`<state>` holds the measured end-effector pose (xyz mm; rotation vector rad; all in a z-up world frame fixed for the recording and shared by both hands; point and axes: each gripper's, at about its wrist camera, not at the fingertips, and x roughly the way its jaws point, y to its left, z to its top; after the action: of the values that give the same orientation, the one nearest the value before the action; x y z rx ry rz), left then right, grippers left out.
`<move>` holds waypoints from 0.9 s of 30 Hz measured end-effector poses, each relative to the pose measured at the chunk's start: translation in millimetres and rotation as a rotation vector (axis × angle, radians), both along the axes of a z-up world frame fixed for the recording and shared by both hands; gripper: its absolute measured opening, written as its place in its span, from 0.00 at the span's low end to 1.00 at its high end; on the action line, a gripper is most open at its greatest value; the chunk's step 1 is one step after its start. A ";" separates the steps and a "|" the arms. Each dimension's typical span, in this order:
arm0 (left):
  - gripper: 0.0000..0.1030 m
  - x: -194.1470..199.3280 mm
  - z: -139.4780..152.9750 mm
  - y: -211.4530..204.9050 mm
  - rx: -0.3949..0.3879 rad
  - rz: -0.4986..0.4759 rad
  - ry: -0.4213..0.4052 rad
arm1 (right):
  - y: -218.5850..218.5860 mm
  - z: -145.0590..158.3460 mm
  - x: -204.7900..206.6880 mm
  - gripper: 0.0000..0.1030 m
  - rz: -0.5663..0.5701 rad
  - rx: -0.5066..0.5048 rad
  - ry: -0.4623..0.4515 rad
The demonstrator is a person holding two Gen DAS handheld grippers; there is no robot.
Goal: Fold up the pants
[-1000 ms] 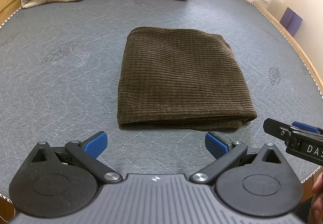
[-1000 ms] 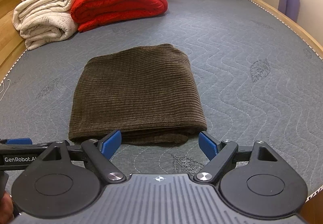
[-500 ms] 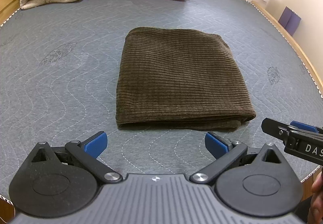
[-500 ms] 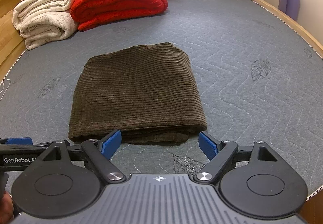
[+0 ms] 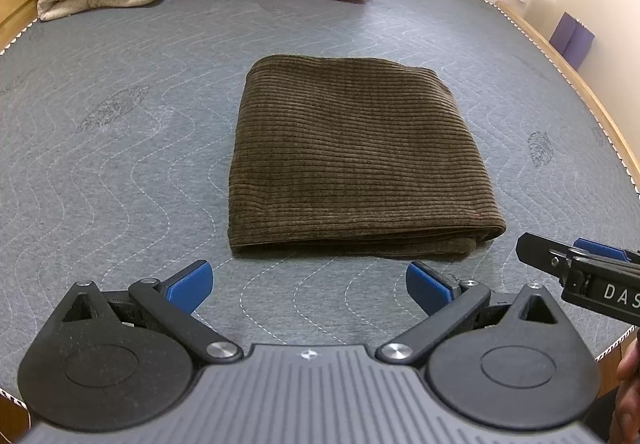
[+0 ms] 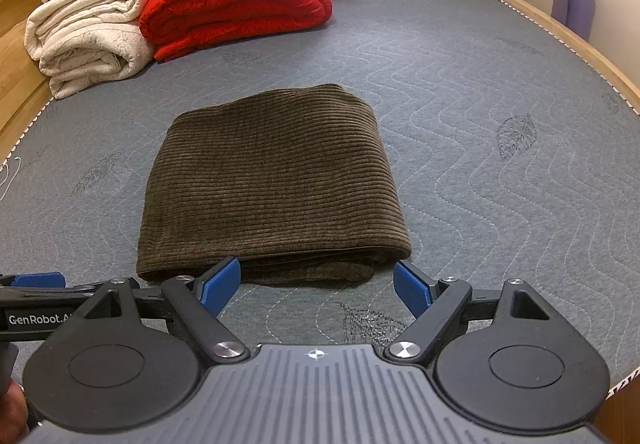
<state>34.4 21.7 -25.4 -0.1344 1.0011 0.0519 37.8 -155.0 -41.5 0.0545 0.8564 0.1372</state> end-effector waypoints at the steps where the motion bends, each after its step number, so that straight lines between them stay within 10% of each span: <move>1: 1.00 -0.1 0.0 -0.2 0.001 0.000 0.000 | -0.1 0.0 0.0 0.82 0.000 -0.001 0.001; 27: 1.00 -1.0 1.8 -2.0 -0.001 -0.014 -0.014 | -4.2 -0.4 0.8 0.82 0.008 0.003 0.008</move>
<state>33.4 19.7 -23.6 -0.1281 0.9883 0.0375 38.6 -159.2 -41.9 0.0550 0.8641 0.1456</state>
